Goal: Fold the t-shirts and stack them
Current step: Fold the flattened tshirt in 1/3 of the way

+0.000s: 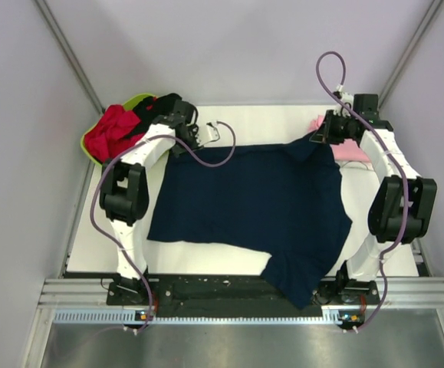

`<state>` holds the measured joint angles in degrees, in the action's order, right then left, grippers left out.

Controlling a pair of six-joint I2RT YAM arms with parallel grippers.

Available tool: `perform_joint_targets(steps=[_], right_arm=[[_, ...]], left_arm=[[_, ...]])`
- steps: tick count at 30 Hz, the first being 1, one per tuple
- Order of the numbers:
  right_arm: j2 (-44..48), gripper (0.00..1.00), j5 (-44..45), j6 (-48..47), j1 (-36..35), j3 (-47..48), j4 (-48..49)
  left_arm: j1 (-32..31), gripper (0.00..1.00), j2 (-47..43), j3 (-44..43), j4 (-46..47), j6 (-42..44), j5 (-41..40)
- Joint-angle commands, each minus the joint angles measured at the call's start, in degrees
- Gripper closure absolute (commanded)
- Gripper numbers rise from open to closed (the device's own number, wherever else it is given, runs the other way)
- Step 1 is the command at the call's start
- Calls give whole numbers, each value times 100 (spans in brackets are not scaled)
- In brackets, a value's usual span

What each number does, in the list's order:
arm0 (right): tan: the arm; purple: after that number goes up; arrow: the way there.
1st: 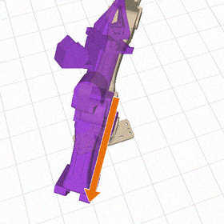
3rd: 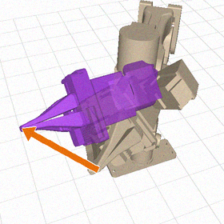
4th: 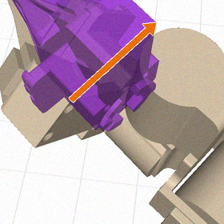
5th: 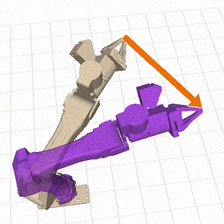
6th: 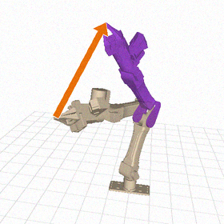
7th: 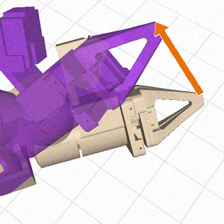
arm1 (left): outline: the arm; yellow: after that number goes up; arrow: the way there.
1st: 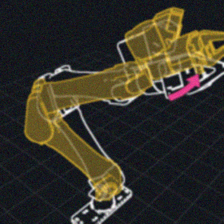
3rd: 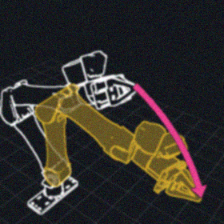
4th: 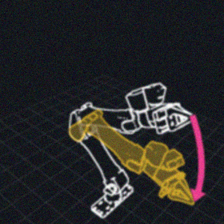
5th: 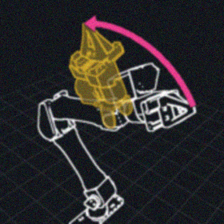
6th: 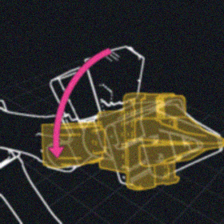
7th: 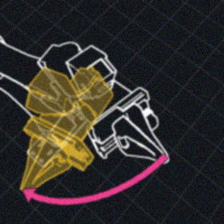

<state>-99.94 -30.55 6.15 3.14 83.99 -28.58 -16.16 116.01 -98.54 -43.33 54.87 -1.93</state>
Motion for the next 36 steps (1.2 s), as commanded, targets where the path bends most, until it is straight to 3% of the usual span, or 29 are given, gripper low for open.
perform_joint_targets(steps=[1,6,12,14,17,18,24,31,36], right_arm=[[440,100,-39,-70,-76,-93,256],[563,100,5,-97,-111,-233,274],[669,100,5,-114,-111,-295,283],[704,100,31,-123,-103,-304,274],[748,100,49,-149,-111,-313,283],[765,100,57,-141,-103,-304,274],[1142,100,137,131,-103,-593,107],[2065,100,321,439,-111,-1471,-657],[2461,100,277,685,-103,-2332,-1000]], left_arm=[[-177,57,466,2,421,410,-403],[-177,53,713,-51,808,471,-835],[-159,56,1011,-86,871,639,-1151],[-159,65,1073,-147,748,604,-1151],[-159,95,1056,-156,677,534,-1099],[-159,100,1003,-165,625,507,-1020],[-107,100,319,229,1027,384,-1169],[-10,100,-868,1503,1836,761,-1529],[139,100,-1106,2040,1899,1007,-1538]])
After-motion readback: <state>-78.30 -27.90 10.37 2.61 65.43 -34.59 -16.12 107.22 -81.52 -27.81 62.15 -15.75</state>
